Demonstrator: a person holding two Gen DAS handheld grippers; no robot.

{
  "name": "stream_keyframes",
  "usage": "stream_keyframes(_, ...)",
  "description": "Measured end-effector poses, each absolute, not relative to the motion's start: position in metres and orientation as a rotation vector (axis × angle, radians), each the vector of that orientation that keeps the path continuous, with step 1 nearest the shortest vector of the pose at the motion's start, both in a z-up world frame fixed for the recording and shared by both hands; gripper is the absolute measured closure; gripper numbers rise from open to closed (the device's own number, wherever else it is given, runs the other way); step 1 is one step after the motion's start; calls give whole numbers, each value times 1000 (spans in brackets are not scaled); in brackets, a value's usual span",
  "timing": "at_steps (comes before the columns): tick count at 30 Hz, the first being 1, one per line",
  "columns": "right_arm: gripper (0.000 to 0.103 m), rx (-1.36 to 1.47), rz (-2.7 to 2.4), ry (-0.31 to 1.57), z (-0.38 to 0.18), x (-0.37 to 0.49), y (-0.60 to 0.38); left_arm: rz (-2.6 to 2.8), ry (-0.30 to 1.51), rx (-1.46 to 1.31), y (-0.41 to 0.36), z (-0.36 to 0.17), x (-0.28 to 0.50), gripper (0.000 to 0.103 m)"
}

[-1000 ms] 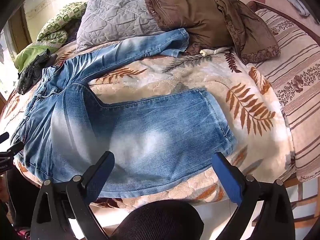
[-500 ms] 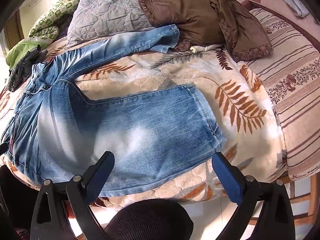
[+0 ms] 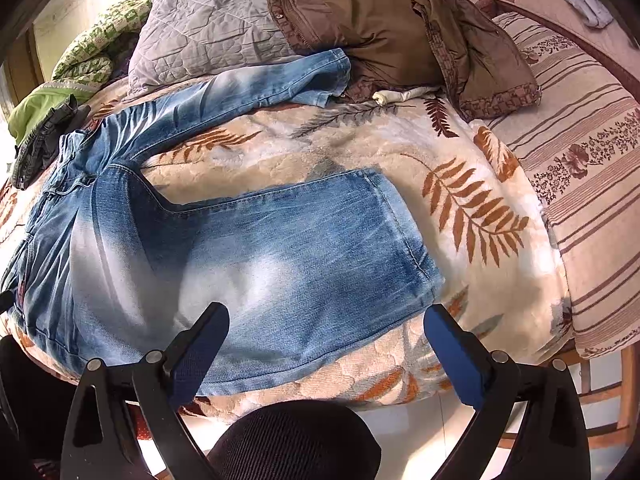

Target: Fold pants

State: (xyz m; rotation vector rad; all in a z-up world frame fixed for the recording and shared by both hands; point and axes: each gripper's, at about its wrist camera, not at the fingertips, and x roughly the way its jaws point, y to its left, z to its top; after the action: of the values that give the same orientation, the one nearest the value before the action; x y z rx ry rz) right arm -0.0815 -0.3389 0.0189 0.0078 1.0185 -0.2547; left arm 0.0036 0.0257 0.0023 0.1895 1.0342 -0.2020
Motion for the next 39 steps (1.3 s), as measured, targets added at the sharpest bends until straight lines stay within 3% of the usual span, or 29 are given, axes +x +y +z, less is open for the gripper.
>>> stream_keyframes(39, 5, 97, -300, 1009, 19, -91, -373, -228, 998, 134, 22, 26, 11, 0)
